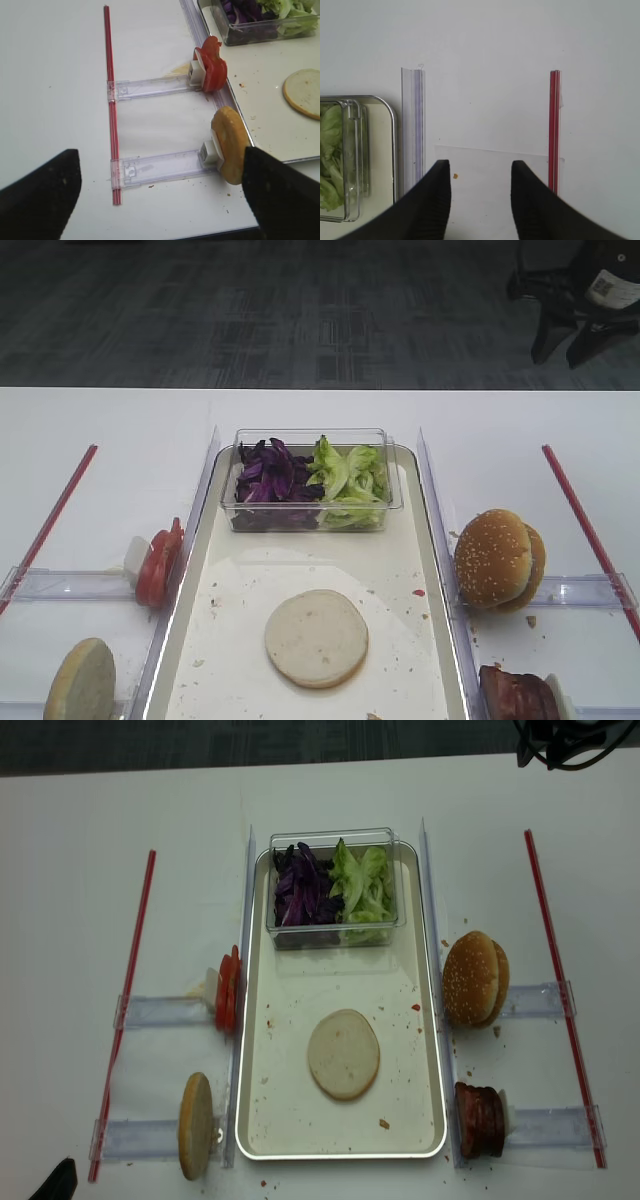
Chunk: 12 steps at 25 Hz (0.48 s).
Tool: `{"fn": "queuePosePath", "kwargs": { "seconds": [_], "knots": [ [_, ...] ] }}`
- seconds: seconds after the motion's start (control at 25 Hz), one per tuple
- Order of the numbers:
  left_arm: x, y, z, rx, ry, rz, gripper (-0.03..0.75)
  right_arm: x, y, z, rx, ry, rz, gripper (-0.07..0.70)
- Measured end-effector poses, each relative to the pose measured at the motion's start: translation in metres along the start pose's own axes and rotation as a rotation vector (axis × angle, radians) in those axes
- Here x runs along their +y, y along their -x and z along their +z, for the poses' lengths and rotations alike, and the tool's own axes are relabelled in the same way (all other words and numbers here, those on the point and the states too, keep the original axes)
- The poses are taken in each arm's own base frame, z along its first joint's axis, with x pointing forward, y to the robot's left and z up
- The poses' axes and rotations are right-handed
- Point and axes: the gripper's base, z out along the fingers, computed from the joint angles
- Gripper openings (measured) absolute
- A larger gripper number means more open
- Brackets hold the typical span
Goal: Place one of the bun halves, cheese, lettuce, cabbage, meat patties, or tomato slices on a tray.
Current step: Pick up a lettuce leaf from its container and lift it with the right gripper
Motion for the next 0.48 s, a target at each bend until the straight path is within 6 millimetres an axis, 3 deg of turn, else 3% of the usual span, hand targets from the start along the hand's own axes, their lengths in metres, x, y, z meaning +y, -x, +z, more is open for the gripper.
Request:
{"fn": "queuePosePath", "kwargs": {
  "seconds": [0.48],
  "knots": [
    [0.000, 0.000, 0.000, 0.000, 0.000, 0.000, 0.617, 0.004, 0.000, 0.016, 0.040, 0.019, 0.026, 0.345]
  ]
}}
